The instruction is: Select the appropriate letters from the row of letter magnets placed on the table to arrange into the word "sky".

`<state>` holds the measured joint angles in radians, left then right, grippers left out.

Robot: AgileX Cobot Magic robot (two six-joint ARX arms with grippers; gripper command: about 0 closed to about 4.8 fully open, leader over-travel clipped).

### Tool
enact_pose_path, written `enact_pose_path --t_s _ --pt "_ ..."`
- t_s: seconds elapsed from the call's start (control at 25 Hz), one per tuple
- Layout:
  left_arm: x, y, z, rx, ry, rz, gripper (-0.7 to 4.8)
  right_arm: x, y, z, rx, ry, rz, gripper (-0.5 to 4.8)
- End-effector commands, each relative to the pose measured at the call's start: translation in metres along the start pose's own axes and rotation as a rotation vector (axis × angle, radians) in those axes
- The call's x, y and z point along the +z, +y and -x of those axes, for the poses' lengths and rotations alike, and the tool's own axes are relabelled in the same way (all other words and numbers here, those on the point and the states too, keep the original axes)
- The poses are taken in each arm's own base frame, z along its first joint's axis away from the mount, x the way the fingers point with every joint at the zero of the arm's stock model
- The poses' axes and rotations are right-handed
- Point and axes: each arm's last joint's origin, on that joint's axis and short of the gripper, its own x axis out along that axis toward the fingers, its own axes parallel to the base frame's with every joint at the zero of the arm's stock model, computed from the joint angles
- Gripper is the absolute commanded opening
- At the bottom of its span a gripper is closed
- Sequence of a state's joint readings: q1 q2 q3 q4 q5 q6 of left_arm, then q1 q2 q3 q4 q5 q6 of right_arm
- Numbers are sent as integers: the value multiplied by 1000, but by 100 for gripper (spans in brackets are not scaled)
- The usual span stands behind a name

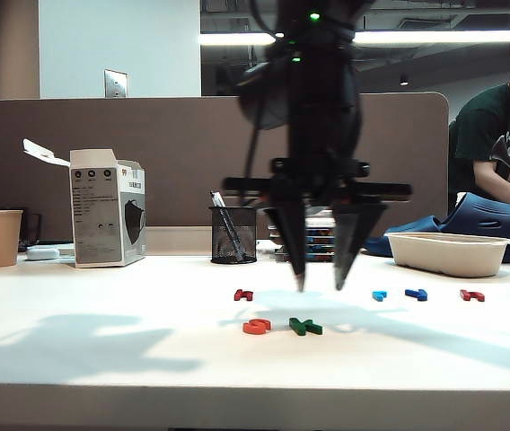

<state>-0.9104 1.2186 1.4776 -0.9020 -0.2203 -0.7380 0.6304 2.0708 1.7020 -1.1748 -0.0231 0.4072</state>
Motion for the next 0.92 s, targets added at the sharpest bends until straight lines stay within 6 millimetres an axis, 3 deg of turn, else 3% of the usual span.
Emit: enact_pose_path --t_s 0.04,0.32,0.68,0.92 --pt "1 0 2 -4 -12 6 -5 7 -17 7 -28 -35 -1 180" --pt "2 0 2 -4 -12 7 -5 23 -53 8 -41 -90 31 180" --pt "1 0 2 -4 -12 6 -5 44 -100 11 -46 -187 299 180" --pt "1 0 2 -4 -12 6 -5 50 -123 12 28 -228 367 179"
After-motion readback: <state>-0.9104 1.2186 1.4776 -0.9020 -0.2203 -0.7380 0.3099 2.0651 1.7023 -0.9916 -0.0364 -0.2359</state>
